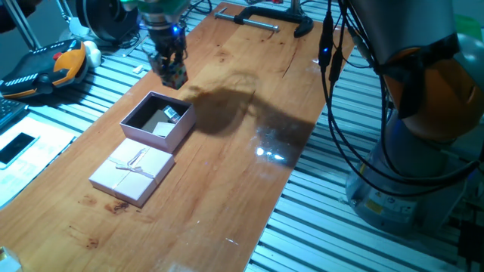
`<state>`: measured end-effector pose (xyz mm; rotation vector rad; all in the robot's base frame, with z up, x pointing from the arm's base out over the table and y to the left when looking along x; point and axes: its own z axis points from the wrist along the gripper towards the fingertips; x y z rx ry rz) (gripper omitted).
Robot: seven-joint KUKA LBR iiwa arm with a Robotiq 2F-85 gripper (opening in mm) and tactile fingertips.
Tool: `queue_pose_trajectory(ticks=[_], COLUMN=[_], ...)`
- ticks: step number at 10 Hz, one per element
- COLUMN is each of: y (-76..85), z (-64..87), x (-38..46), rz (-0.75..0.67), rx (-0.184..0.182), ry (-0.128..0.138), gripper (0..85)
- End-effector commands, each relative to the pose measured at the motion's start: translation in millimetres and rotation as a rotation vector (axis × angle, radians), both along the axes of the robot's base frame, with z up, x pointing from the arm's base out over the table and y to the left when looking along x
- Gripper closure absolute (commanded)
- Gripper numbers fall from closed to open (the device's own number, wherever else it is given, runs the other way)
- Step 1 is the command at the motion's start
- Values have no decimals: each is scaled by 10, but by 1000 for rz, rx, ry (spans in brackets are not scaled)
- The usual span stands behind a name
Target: Take everything out of the gift box
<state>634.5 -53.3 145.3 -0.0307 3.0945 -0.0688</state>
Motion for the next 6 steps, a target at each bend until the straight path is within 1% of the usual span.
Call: queue_pose_trajectory(ticks=[1,3,5,6], y=[-137,-178,-165,-171], z=[-42,-212,-334,-376], x=[1,52,116,128], rz=[5,9,10,14], rx=[2,27,33,33], ry=[0,-4,-9,-12], gripper=[840,840,840,840])
